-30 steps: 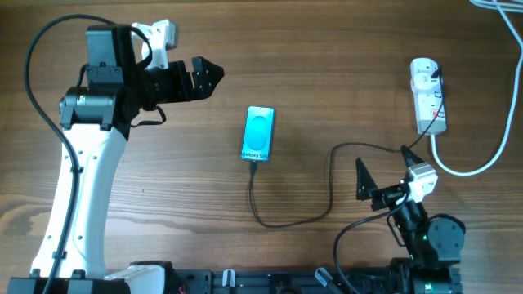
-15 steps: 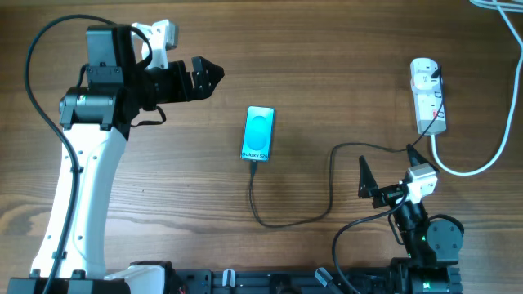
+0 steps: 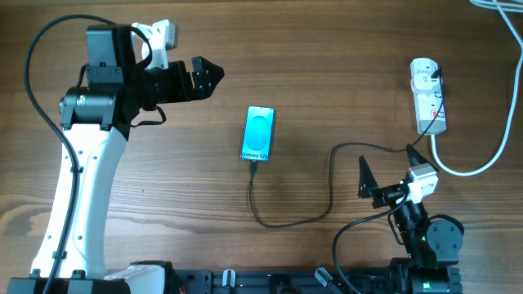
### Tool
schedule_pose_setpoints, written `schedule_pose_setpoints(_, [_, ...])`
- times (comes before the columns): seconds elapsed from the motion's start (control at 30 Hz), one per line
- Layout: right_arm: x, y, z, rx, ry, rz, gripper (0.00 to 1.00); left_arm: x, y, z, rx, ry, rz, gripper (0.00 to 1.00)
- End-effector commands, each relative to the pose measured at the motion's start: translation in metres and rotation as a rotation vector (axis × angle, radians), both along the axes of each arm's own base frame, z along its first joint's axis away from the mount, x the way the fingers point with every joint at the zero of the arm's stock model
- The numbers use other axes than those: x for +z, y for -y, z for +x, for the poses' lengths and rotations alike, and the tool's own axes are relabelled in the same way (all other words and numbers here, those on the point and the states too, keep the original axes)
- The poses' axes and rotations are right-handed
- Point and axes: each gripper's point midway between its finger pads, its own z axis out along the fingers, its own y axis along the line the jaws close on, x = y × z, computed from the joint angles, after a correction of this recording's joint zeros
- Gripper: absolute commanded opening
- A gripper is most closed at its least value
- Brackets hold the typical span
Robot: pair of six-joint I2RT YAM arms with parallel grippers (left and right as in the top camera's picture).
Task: Plug charger to phone and switch on socket
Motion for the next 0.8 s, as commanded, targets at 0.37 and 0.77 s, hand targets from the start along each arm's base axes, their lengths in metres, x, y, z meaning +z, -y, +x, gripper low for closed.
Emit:
schedule_pose_setpoints(0.37, [0.003,0.001,0.0,-0.005,0.011,0.016,1.0,0.017,-0.002,-0.005,-0.002,0.057,0.015,1.0])
schedule_pose_setpoints(0.77, [0.003,0.001,0.0,-0.005,0.011,0.016,1.0,0.13,-0.036,-0.103,0.155,0.424,0.126,1.0])
